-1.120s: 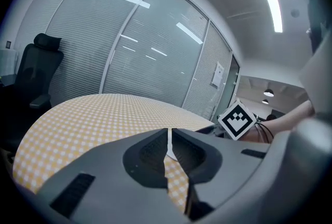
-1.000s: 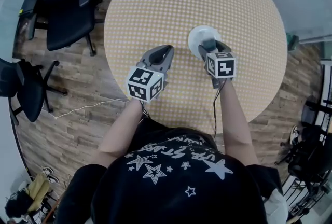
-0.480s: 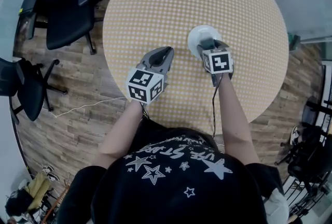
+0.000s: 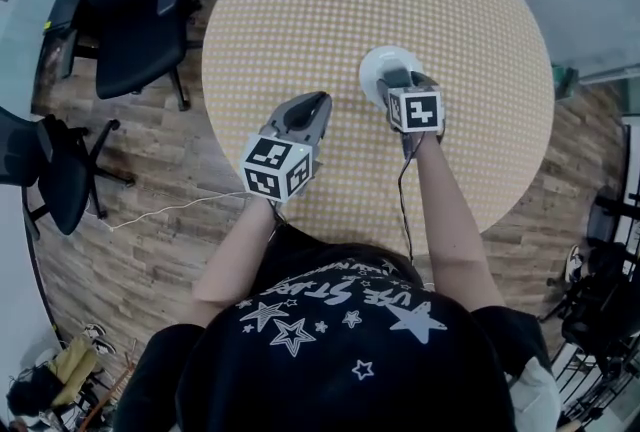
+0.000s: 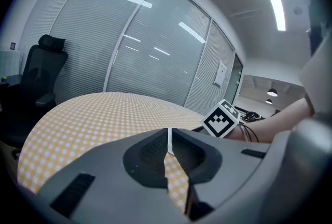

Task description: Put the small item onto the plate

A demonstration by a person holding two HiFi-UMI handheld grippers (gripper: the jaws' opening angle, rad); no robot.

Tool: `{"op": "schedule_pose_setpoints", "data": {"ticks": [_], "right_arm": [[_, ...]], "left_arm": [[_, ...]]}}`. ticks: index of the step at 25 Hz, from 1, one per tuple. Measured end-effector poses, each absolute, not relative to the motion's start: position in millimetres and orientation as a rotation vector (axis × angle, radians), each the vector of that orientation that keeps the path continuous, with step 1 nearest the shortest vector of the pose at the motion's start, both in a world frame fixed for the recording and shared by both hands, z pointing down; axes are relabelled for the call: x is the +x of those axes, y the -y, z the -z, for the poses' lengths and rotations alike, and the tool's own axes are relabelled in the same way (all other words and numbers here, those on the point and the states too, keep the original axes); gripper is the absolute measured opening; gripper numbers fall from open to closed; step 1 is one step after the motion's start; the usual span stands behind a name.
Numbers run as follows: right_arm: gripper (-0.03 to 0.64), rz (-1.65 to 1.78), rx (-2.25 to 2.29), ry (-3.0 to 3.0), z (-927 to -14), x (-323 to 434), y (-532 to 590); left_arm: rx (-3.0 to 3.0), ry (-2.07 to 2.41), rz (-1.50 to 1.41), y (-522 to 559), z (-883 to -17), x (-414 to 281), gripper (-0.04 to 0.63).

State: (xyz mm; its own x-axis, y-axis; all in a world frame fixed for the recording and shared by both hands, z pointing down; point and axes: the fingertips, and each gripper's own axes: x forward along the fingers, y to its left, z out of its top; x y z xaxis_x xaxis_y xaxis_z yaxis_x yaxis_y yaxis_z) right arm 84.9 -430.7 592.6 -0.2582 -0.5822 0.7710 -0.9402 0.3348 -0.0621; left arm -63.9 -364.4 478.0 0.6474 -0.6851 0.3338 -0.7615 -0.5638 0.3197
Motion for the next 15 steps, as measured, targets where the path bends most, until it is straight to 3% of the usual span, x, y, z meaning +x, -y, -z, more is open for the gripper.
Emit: {"op": "schedule_pose_setpoints", "data": {"ticks": [15], "right_arm": [[0.308, -0.585, 1.421, 2.345, -461, 113, 374]], "left_arm": [[2.480, 1.318, -0.149, 327, -409, -37, 0.029]]}}
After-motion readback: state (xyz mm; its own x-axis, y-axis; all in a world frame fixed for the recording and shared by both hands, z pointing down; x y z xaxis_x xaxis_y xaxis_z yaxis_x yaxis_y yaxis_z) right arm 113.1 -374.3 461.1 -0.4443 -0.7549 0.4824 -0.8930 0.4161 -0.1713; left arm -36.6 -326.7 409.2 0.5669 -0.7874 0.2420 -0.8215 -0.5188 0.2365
